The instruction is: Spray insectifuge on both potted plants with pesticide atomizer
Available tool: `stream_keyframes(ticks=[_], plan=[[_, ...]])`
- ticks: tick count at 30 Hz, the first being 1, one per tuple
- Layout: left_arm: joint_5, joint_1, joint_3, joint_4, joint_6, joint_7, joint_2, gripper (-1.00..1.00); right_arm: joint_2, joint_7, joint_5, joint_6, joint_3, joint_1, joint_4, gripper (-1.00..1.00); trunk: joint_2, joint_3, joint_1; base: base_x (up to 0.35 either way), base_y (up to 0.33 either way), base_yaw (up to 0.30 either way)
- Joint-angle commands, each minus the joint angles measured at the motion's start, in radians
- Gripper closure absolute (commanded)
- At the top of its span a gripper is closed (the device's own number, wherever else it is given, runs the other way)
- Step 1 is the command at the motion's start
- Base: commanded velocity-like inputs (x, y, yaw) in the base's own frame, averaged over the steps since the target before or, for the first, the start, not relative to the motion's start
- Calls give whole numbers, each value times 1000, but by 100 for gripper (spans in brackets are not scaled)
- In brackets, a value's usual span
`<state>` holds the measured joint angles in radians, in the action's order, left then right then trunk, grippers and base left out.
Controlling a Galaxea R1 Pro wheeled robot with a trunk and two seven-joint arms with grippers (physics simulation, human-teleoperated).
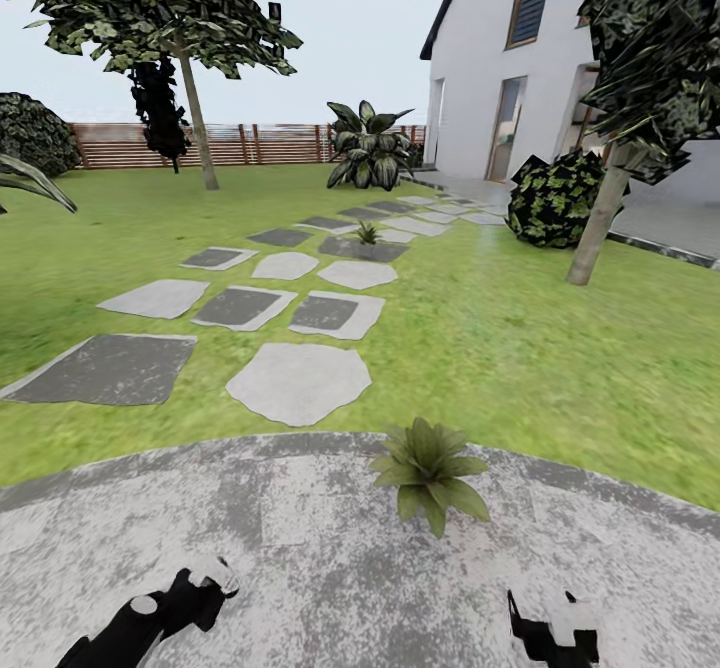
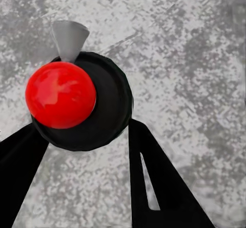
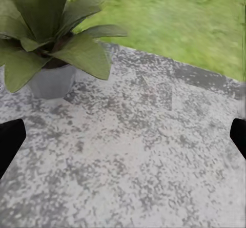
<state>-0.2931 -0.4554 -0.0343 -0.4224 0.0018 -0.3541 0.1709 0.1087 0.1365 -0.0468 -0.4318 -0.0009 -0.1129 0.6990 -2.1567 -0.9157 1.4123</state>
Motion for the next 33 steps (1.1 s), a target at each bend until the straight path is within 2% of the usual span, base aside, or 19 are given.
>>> stream_keyframes(ticks=[1,3,4,5,7,8,10,11,13,14,17,19,22,23,24,26,30,33], plan=[[-19,-1,-20,-2,1,-6,2,100,1,5,-28,0,1,-1,9,-100,0,-1,0,0,0,0],[-70,-3,-53,-3,4,-20,4,100,3,3,-146,4,4,-4,26,-100,0,-1,0,0,0,0],[-98,-4,-62,-4,5,-26,4,100,1,1,-219,5,5,-7,30,-100,0,-1,0,0,0,0],[-142,-5,-70,-4,5,-40,4,100,-6,-7,-334,8,6,-14,35,-100,0,-1,0,0,0,0],[-203,-7,-74,-5,6,-74,1,100,-21,-33,-463,10,9,-34,38,-100,0,-1,0,0,0,0],[-218,-7,-74,-5,6,-85,0,100,-25,-44,-488,11,9,-42,37,-100,0,-1,0,0,0,0],[-270,-8,-75,-17,7,-134,-3,100,-39,-111,-547,20,10,-79,35,-100,0,-1,0,0,0,0],[-281,-8,-76,-23,7,-147,-3,100,-41,-135,-555,26,10,-88,35,-100,0,-1,0,0,0,0],[-314,-8,-76,-54,9,-199,-4,100,-46,-249,-575,71,10,-130,36,-100,0,-1,0,0,0,0],[-319,-8,-76,-62,9,-213,-4,100,-47,-281,-577,86,10,-141,36,-100,0,-1,0,0,0,0],[-337,-13,-77,-106,20,-301,-3,100,-53,-480,-587,167,10,-207,39,-100,0,-1,0,0,0,0],[-348,-25,-79,-118,29,-341,-3,100,-60,-556,-588,186,10,-236,40,-100,0,-1,0,0,0,0],[-407,-51,-79,-129,49,-404,-9,100,-78,-672,-592,200,13,-276,41,-100,0,-1,0,0,0,0],[-431,-55,-78,-130,53,-415,-11,100,-85,-704,-593,202,18,-285,41,100,0,-1,0,0,0,0],[-443,-57,-78,-131,55,-420,-12,100,-87,-717,-593,202,22,-289,42,100,0,-1,0,0,0,0],[-488,-62,-78,-133,59,-433,-21,100,-93,-761,-593,204,51,-309,42,100,0,-1,0,0,0,0],[-532,-66,-79,-134,65,-440,-45,100,-101,-780,-593,206,93,-332,43,100,0,-1,0,0,0,0],[-561,-67,-79,-135,98,-442,-54,100,-118,-784,-593,206,134,-343,43,100,0,-1,0,0,0,0]])
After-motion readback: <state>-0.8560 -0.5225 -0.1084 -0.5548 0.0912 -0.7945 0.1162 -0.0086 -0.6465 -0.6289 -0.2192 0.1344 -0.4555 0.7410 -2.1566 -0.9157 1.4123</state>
